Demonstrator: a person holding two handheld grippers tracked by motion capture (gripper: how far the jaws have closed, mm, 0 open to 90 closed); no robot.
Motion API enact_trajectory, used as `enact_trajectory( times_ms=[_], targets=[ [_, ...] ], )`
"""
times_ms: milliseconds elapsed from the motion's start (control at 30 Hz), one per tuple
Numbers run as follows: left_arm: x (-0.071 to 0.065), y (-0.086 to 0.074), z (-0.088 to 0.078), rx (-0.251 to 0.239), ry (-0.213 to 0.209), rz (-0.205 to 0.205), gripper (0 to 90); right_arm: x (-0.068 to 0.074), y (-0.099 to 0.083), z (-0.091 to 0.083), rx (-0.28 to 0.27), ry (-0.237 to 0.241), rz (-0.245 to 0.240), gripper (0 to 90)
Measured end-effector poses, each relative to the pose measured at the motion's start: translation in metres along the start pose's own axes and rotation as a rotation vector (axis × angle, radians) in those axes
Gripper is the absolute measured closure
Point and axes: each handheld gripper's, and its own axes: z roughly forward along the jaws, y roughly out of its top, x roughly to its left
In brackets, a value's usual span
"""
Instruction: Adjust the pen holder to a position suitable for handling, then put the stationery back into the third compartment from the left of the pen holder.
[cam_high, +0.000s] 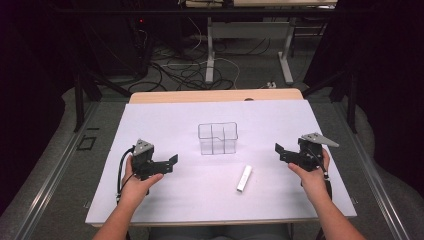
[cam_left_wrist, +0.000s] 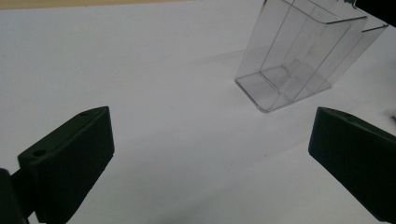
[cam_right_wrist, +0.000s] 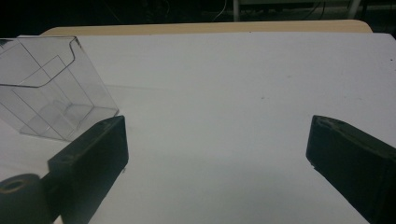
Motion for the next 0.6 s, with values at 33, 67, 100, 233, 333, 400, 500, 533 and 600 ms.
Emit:
enact_trajectory(
  times_ms=[33,67,100,233,333,400,500,533,600],
  targets=[
    [-0.002,0.001,0.000,-0.002,-0.004,-0.003,0.1,0.000,0.000,0.000,0.000,0.000,0.000,7.1],
    [-0.003,0.001,0.000,-0.006,-0.008,-0.005,0.2,0.001,0.000,-0.001,-0.007,-0.001,-0.008,9.5],
    [-0.005,0.002,0.000,-0.010,-0.012,-0.012,0.2,0.001,0.000,-0.001,-0.007,-0.001,-0.008,9.5],
    [-0.010,0.003,0.000,-0.010,-0.026,-0.012,0.3,0.002,0.001,-0.001,-0.026,0.006,-0.022,14.5],
    [-0.014,0.004,0.000,0.000,-0.040,-0.012,1.2,0.003,0.002,-0.002,-0.013,0.021,-0.038,14.5],
    [-0.017,0.004,0.001,-0.002,-0.048,-0.021,2.8,0.003,0.003,-0.003,-0.005,0.019,-0.035,14.5],
    [-0.023,0.004,0.001,0.002,-0.058,-0.025,6.0,0.004,0.003,-0.002,-0.006,0.021,-0.027,14.5],
    [-0.026,0.005,0.000,0.012,-0.067,-0.023,6.0,0.004,0.003,-0.002,-0.001,0.021,-0.036,14.4],
    [-0.033,0.005,0.001,0.014,-0.083,-0.030,11.8,0.004,0.004,-0.002,-0.005,0.018,-0.033,14.4]
  ],
)
